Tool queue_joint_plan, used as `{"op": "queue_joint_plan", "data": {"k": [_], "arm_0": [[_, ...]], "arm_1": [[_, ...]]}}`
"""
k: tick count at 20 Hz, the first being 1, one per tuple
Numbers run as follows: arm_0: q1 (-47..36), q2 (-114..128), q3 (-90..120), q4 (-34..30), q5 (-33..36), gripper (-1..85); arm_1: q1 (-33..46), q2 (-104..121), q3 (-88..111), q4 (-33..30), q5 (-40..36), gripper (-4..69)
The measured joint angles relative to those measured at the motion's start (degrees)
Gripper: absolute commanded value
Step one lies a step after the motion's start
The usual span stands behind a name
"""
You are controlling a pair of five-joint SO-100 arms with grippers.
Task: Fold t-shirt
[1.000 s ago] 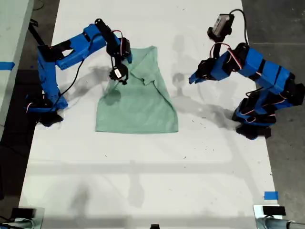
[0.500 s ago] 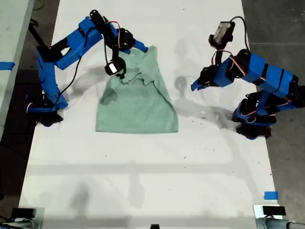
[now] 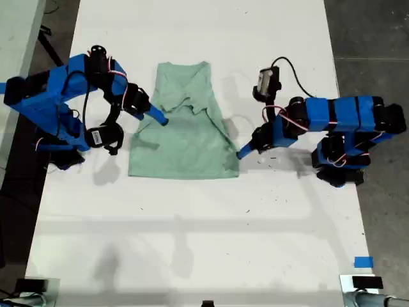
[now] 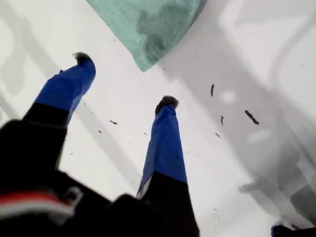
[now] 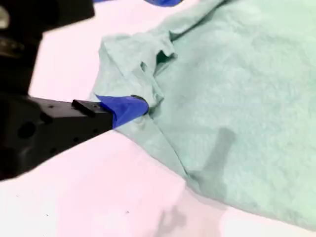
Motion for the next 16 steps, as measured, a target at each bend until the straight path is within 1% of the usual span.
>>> {"op": "queue_joint_plan", "data": {"k": [2,4,6,10,12,14,15,16], "arm_0": [[5.54,5.36,8.61,-1.41,-6.24,36.0],[10.11,9.93,14.06,-2.55,-10.46,35.4],[11.43,13.45,17.84,-4.13,-12.04,35.0],[11.34,15.03,19.86,-5.80,-12.66,34.8],[11.34,15.03,20.21,-6.15,-12.66,34.8],[11.43,15.03,21.09,-6.33,-12.66,34.6],[11.60,15.03,21.45,-6.42,-12.66,34.6],[11.69,15.03,21.80,-6.50,-12.66,34.5]], "arm_1": [[-0.88,-4.57,-0.09,-1.14,0.79,31.0],[-0.97,-9.05,-0.09,-2.20,0.79,31.0],[-0.97,-13.45,-3.43,-3.25,0.79,30.7],[-0.88,-22.41,-8.35,-5.98,0.00,30.1],[-0.88,-26.10,-10.20,-7.73,-0.18,28.5],[-0.70,-30.15,-10.20,-9.93,-0.18,25.2],[-0.62,-32.08,-10.28,-11.34,-0.09,20.5],[-0.62,-33.66,-10.20,-12.57,-0.18,11.6]]}}
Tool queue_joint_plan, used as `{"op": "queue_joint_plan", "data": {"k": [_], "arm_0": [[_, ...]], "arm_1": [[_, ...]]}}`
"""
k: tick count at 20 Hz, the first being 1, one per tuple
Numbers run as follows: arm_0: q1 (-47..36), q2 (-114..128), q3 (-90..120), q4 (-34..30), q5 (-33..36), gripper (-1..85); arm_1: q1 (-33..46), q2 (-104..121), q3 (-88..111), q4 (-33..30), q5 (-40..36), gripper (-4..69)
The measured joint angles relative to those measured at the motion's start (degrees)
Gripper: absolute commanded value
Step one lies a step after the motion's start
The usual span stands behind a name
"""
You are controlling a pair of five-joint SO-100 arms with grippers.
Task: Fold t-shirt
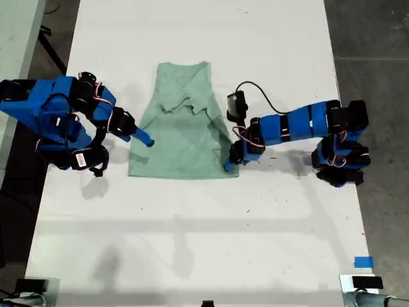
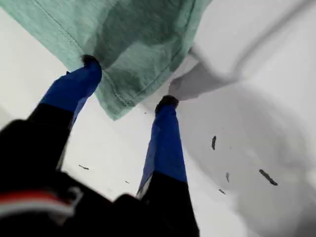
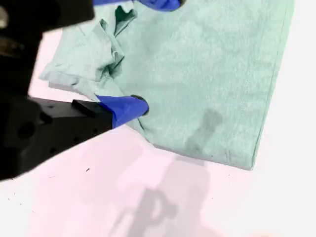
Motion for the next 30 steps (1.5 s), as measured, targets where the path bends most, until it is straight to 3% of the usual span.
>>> {"op": "queue_joint_plan", "data": {"k": [1,3,7,13,19,20,21,22,30], "arm_0": [[0.00,0.00,0.44,0.00,0.00,34.4],[0.26,0.00,0.79,-0.09,0.00,34.4],[0.26,0.00,1.05,-0.26,0.00,34.3],[0.18,0.00,1.14,-0.79,0.00,34.2],[0.44,0.00,1.14,-0.79,0.00,34.0],[0.53,0.00,1.14,-0.79,0.00,34.0],[0.53,0.00,1.14,-0.79,0.00,34.1],[0.53,0.00,1.23,-0.79,0.00,34.1],[0.53,0.00,1.85,-1.32,-0.26,34.2]], "arm_1": [[0.26,-1.32,-0.09,-1.41,0.09,2.6],[0.70,-2.37,-0.97,-3.78,0.09,-0.9],[0.88,-2.20,-1.23,-1.23,0.09,-1.1],[0.70,2.29,-18.54,16.87,-2.64,-1.1],[0.09,-15.29,-40.25,13.54,-4.83,-1.5],[-0.35,-20.13,-44.21,13.54,-4.39,-0.4],[-0.79,-24.35,-47.37,13.54,-3.87,25.5],[-1.14,-26.02,-48.96,13.54,-3.78,37.0],[0.44,-13.54,-54.23,24.61,-8.61,28.1]]}}
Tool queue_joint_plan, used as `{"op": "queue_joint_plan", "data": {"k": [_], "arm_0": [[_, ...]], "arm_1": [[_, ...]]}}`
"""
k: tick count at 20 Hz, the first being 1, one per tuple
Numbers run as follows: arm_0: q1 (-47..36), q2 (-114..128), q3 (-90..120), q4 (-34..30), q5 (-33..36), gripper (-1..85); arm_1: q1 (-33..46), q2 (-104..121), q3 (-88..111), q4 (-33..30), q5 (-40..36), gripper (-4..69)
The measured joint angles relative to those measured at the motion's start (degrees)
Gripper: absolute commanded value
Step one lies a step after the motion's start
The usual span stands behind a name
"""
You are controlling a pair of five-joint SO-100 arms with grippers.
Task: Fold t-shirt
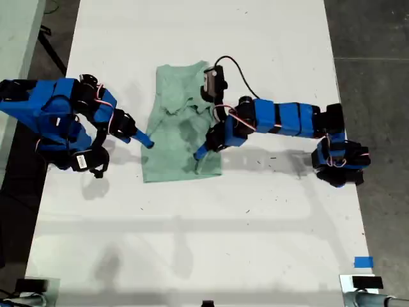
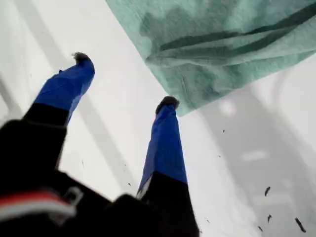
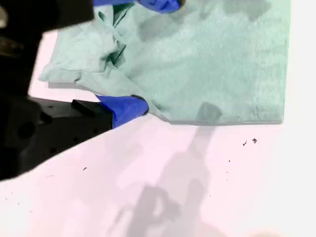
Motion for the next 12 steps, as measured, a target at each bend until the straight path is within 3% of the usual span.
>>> {"op": "queue_joint_plan", "data": {"k": [2,6,12], "arm_0": [[0.79,0.00,0.88,-0.09,-1.23,34.4],[5.45,-1.85,2.46,-2.64,-6.86,35.1],[10.99,-10.28,8.35,-13.18,-18.11,34.7]], "arm_1": [[2.29,4.75,4.83,2.64,-0.35,27.3],[5.45,13.62,19.25,2.20,-0.62,25.2],[6.50,19.07,27.16,0.09,-0.97,23.0]]}}
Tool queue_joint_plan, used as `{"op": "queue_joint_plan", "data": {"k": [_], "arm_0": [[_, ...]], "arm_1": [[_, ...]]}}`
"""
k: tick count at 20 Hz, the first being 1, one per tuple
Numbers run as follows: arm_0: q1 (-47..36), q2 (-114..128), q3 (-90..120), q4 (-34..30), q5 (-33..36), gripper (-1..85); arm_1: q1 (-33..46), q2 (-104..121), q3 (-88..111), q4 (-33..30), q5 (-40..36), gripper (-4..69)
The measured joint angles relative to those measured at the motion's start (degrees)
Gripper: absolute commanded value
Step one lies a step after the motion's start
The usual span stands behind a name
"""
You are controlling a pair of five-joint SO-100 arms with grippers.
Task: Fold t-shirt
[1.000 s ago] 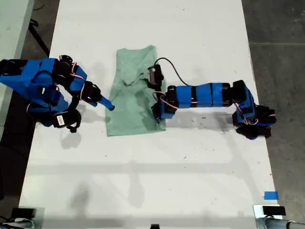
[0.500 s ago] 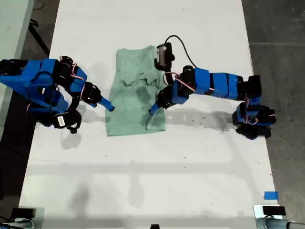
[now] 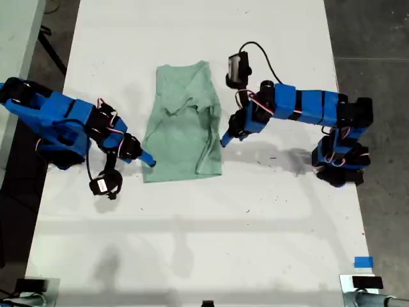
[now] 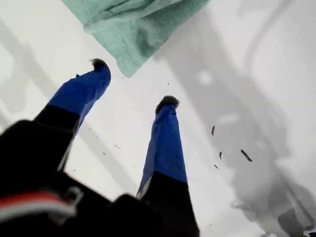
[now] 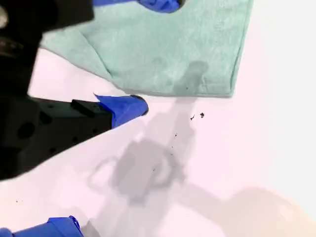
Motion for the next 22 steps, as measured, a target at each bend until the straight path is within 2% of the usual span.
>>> {"op": "queue_joint_plan", "data": {"k": [5,8,10,11,13,14,18,22], "arm_0": [[0.35,-8.61,1.49,-6.24,-4.22,34.1],[1.93,-13.18,3.60,-13.45,-7.47,32.0],[3.08,-17.31,3.60,-17.40,-9.23,26.8],[3.16,-19.07,3.60,-18.63,-9.58,20.7],[2.64,-19.95,3.52,-19.07,-9.76,2.5],[2.02,-20.04,3.43,-20.57,-9.67,0.0],[0.44,-18.63,3.52,-19.69,-8.70,0.0],[0.44,-9.40,5.27,-8.53,-8.70,0.0]], "arm_1": [[-0.09,3.08,4.04,-0.88,0.00,21.7],[-0.09,6.24,7.65,-2.20,0.00,21.1],[-0.09,7.91,9.58,-2.55,0.00,20.6],[-0.09,8.44,10.46,-2.72,0.18,20.4],[-0.44,9.76,12.39,-3.16,0.88,20.1],[-0.79,10.63,13.45,-3.43,1.41,19.8],[-1.32,13.36,17.23,-5.36,2.64,19.0],[-1.49,13.45,18.54,-6.42,2.81,18.6]]}}
